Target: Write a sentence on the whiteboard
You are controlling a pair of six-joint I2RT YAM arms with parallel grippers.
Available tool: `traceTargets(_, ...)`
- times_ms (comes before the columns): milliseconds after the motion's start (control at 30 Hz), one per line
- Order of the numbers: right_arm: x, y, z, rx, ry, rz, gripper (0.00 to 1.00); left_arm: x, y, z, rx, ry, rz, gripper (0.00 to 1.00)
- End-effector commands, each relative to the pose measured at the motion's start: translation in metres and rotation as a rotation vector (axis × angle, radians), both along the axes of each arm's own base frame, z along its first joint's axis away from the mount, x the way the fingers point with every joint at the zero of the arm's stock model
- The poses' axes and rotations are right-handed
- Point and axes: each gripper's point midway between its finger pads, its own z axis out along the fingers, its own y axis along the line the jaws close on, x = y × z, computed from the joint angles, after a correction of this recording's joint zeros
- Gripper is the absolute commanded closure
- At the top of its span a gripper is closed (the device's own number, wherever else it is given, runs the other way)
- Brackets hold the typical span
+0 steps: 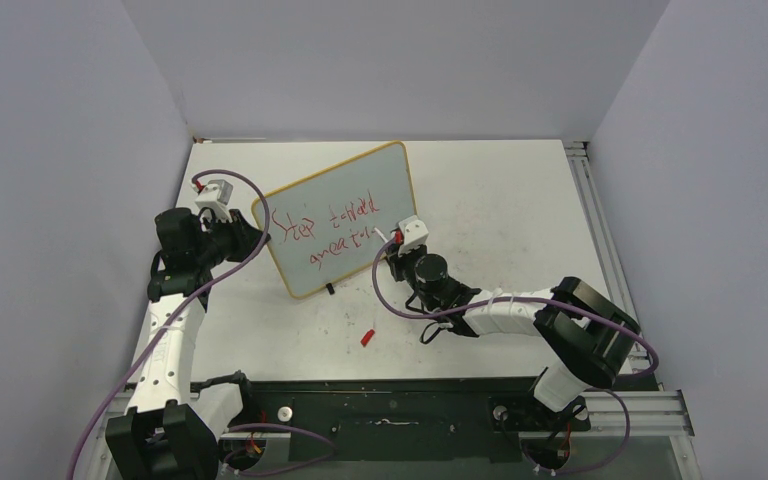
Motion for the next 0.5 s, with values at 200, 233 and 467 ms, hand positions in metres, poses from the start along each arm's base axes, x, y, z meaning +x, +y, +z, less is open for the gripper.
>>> traceTargets(200,0.004,0.015,0.029,0.082,-0.047,0.041,0.95,0.002,0.001,0.002,0.009,-0.011,-0.004,1.0)
traceTargets(233,0.003,0.015,0.027,0.08,-0.043,0.043,0.95,0.002,0.002,0.002,0.009,-0.012,-0.004,1.0)
traceTargets(467,-0.005,0.013,0.012,0.063,-0.011,0.047,0.95,0.002,0.001,0.003,0.008,-0.013,-0.005,1.0)
